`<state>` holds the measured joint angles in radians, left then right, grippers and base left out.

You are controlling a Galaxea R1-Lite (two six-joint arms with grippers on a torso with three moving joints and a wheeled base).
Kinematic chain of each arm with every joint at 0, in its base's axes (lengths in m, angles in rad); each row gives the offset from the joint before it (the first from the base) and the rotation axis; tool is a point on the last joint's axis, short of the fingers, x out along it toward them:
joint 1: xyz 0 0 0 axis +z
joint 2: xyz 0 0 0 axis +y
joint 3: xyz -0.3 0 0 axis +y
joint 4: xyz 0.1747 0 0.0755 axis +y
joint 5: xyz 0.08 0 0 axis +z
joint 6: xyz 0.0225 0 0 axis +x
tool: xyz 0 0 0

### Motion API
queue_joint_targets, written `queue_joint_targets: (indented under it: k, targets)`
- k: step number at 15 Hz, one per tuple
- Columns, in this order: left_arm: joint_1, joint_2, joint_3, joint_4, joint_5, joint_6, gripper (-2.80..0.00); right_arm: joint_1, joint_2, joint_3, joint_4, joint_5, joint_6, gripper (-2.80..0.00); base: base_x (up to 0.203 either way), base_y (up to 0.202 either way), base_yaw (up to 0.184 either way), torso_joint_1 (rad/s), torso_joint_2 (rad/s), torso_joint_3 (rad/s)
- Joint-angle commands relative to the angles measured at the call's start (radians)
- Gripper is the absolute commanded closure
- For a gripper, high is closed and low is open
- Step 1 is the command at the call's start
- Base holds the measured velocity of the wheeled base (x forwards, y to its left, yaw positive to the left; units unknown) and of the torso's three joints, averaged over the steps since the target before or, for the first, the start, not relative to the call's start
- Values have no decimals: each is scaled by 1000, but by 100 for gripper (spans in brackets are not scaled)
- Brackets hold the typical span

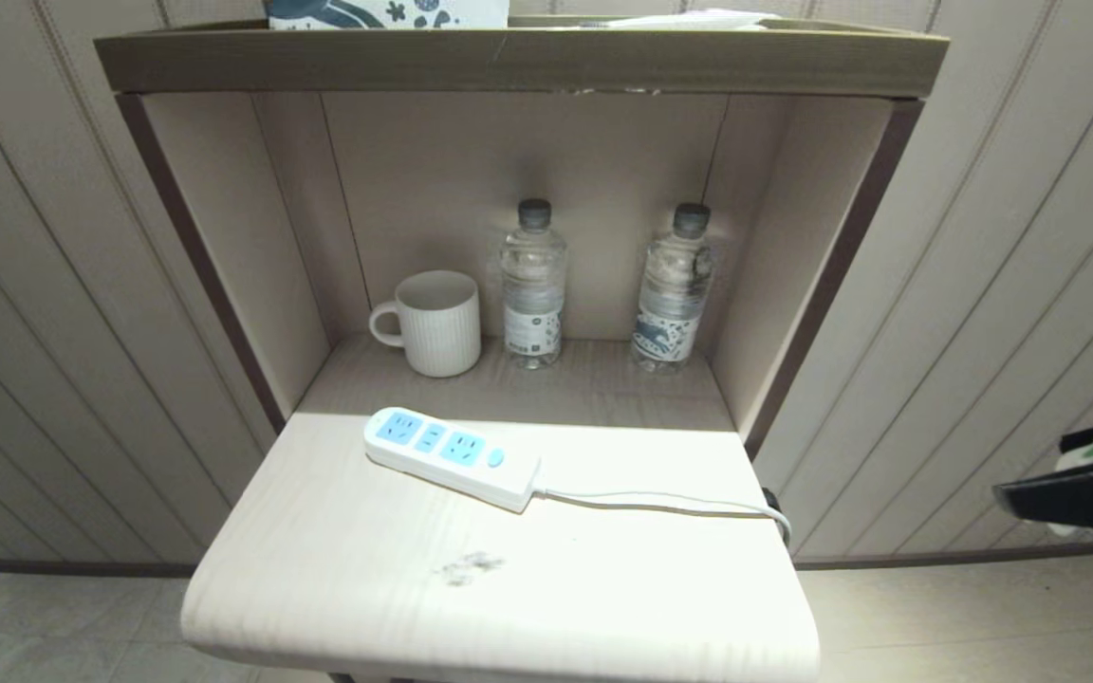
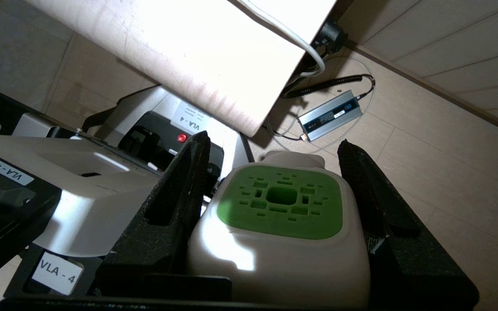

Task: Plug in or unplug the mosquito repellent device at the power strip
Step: Insert the plug into the socket

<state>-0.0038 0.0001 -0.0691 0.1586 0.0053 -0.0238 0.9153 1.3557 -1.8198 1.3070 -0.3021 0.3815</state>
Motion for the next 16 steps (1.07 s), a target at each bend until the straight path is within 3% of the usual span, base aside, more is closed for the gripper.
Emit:
queue_joint_targets:
  k: [1,13,16]
  targets:
    - [0,1,0,1,1,-1,0,0,-4,2,6,-2,2,0,0,0,0,211,-486,-289]
    - [0,1,0,1,1,-1,0,0,3,97,-87,1,4,0,0,0,0,237,-523,-288]
    - [1,1,0,1,1,-1,0,0,-1,137,-89,4,2,0,0,0,0,105,-211,-115]
